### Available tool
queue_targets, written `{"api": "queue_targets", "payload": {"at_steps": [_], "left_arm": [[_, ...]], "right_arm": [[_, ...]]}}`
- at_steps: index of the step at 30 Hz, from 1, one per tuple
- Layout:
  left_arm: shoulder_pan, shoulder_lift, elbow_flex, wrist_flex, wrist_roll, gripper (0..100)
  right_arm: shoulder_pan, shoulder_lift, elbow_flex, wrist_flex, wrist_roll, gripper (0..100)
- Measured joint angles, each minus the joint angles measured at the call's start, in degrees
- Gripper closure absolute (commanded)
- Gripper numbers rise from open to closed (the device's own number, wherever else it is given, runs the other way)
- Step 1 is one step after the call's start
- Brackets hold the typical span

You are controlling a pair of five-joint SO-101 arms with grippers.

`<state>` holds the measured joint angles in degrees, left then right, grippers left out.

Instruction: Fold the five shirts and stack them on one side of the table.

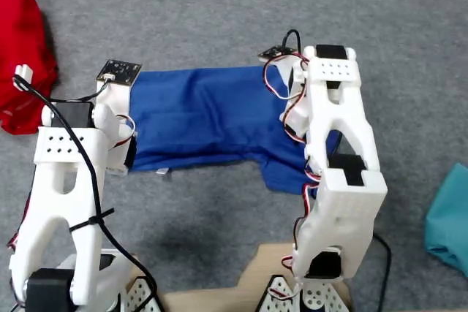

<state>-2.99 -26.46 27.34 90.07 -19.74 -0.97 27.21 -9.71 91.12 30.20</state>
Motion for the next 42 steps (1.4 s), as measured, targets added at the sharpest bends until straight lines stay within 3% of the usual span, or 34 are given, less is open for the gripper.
{"api": "queue_targets", "payload": {"at_steps": [18,24,33,42], "left_arm": [[0.00,0.00,0.00,0.00,0.00,98],[0.00,0.00,0.35,-1.23,0.00,98],[0.00,0.00,1.23,-3.60,0.00,98],[0.00,0.00,1.23,-3.60,0.00,98]], "right_arm": [[0.00,0.00,0.00,7.56,3.08,88.4],[0.00,0.00,0.00,7.47,3.08,75.8],[-0.44,4.75,-0.26,4.84,3.25,75.0],[-0.26,5.98,-5.10,5.36,3.25,98.8]]}}
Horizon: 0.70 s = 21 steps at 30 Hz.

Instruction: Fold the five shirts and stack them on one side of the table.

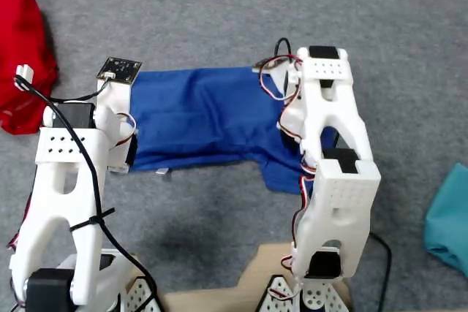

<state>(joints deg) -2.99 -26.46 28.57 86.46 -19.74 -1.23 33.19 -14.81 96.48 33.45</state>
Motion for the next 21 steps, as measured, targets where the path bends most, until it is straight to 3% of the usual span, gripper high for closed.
{"api": "queue_targets", "payload": {"at_steps": [6,21], "left_arm": [[0.00,0.00,0.00,0.00,0.00,98],[0.00,0.00,0.00,0.00,0.00,98]], "right_arm": [[3.34,0.18,-4.04,2.11,0.00,97.9],[3.25,0.18,-4.75,2.90,0.00,97.5]]}}
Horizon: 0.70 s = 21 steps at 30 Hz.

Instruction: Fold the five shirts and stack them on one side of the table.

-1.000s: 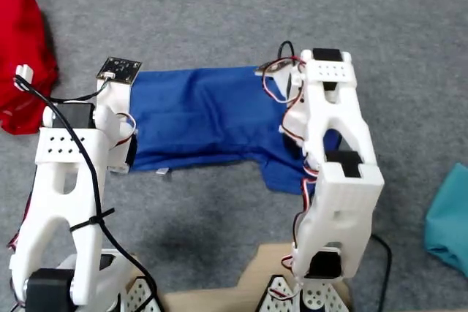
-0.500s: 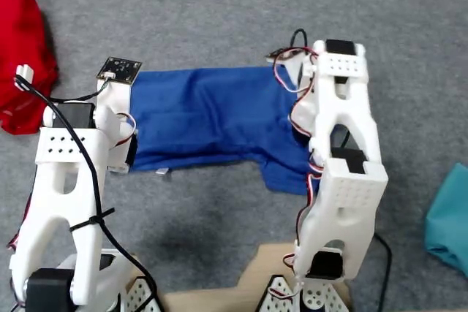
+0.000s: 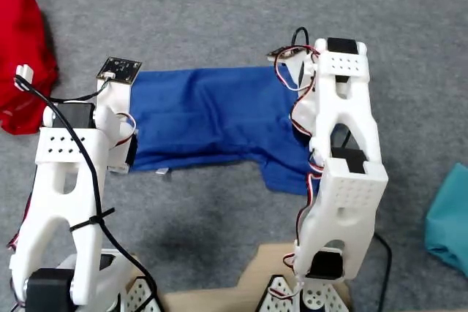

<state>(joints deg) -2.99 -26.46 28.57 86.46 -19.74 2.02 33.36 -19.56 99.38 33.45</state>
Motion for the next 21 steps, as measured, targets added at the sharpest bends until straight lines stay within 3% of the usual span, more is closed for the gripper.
{"api": "queue_targets", "payload": {"at_steps": [8,15,21], "left_arm": [[0.00,0.00,0.00,0.00,0.00,98],[0.00,0.00,0.00,0.00,0.00,98],[0.00,0.00,0.00,0.00,0.00,98]], "right_arm": [[0.00,0.00,0.00,0.00,0.00,84.3],[-0.18,0.00,-3.78,1.05,0.00,84.3],[-6.86,1.14,-5.10,0.97,-0.35,84.0]]}}
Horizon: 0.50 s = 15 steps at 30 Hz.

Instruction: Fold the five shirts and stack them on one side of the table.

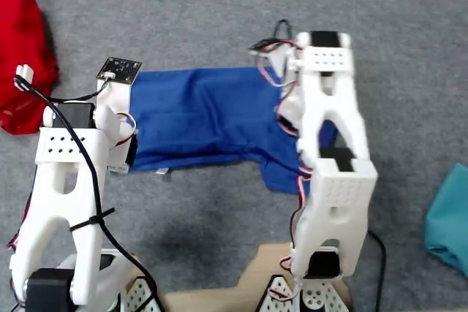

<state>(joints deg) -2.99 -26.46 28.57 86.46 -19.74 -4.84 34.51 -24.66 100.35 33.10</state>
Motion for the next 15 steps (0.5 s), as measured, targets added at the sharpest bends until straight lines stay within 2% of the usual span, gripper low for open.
{"api": "queue_targets", "payload": {"at_steps": [9,15], "left_arm": [[0.00,0.00,0.00,0.00,0.00,98],[0.00,0.00,0.00,0.00,0.00,98]], "right_arm": [[-1.32,8.35,-3.08,-1.32,-1.41,84.2],[-0.88,8.79,-8.00,0.53,-1.41,84.2]]}}
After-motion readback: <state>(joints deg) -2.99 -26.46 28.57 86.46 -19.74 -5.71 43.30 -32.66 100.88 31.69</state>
